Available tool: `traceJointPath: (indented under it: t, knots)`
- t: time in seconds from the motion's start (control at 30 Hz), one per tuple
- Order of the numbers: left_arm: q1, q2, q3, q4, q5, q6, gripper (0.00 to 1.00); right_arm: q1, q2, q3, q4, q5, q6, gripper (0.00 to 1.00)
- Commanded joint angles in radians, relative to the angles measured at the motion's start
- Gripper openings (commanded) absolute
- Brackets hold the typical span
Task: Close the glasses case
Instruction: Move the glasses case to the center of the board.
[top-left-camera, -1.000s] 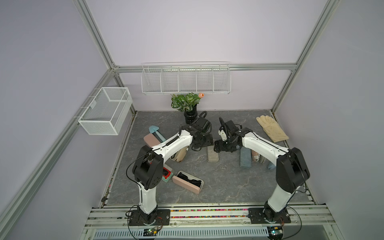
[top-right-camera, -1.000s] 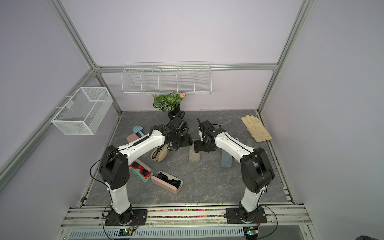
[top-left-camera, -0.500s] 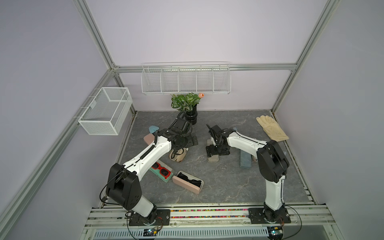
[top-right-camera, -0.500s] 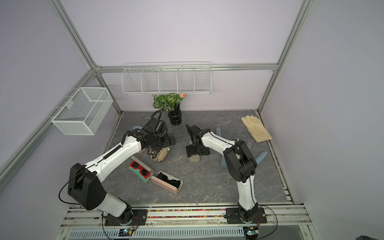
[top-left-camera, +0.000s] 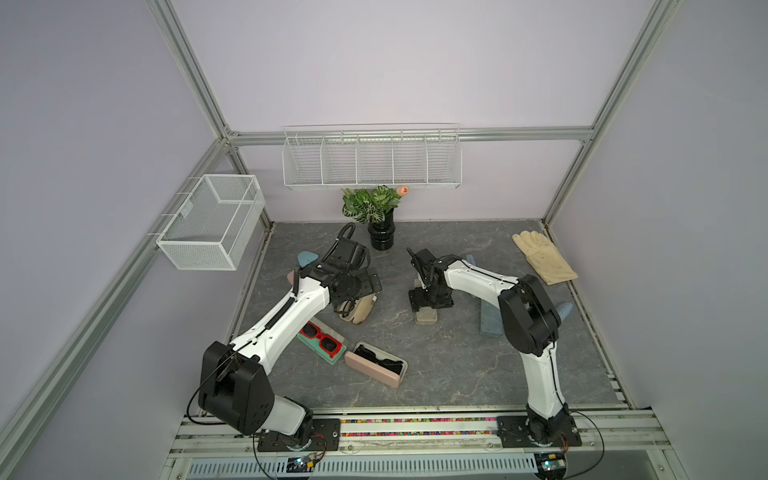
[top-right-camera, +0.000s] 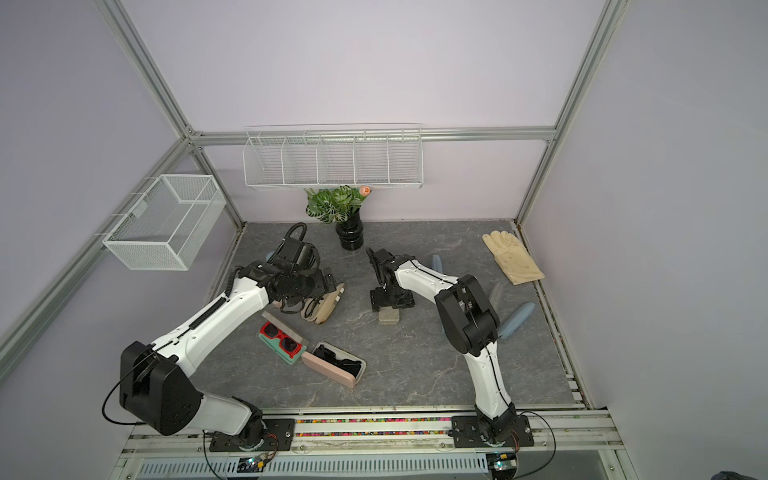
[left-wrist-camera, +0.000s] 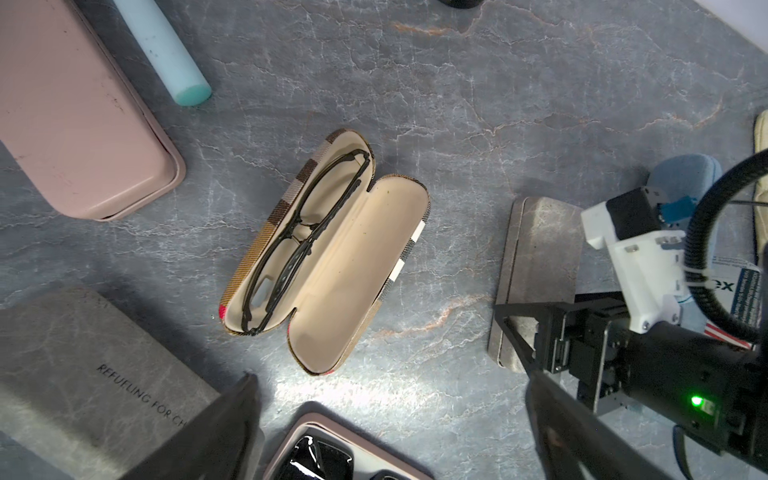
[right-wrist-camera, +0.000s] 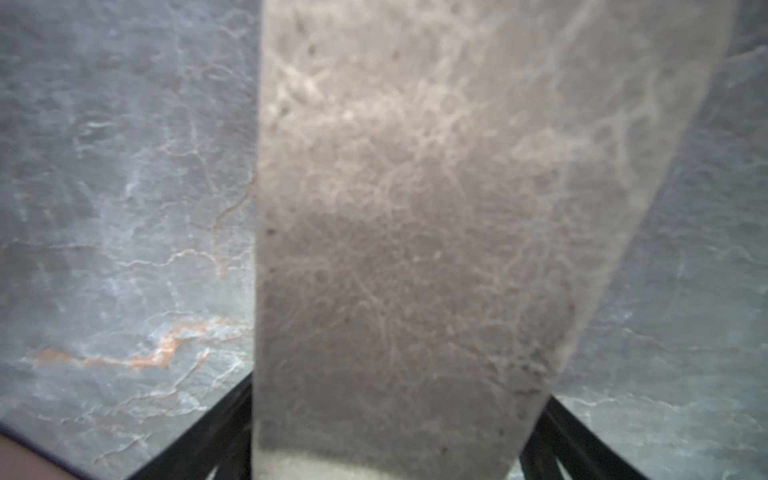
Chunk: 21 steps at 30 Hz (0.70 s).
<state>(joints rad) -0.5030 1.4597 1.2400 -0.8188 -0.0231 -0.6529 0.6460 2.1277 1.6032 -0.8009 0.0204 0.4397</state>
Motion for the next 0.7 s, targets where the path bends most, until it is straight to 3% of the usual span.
traceJointPath:
  t: [0.0,0.23,0.67]
  knots:
    - [0.006,-0.019,-0.011,-0.013,-0.015,0.007,1.00,-0.001,0.025,0.012,-0.049,0.053,-0.006,0.78]
    - [0.016,-0.020,-0.022,-0.010,-0.015,0.013,1.00,-0.051,0.017,0.022,-0.076,0.104,-0.038,0.72]
    - [0.072,-0.020,-0.066,0.004,0.007,0.039,1.00,-0.229,0.060,0.108,-0.118,0.104,-0.150,0.76]
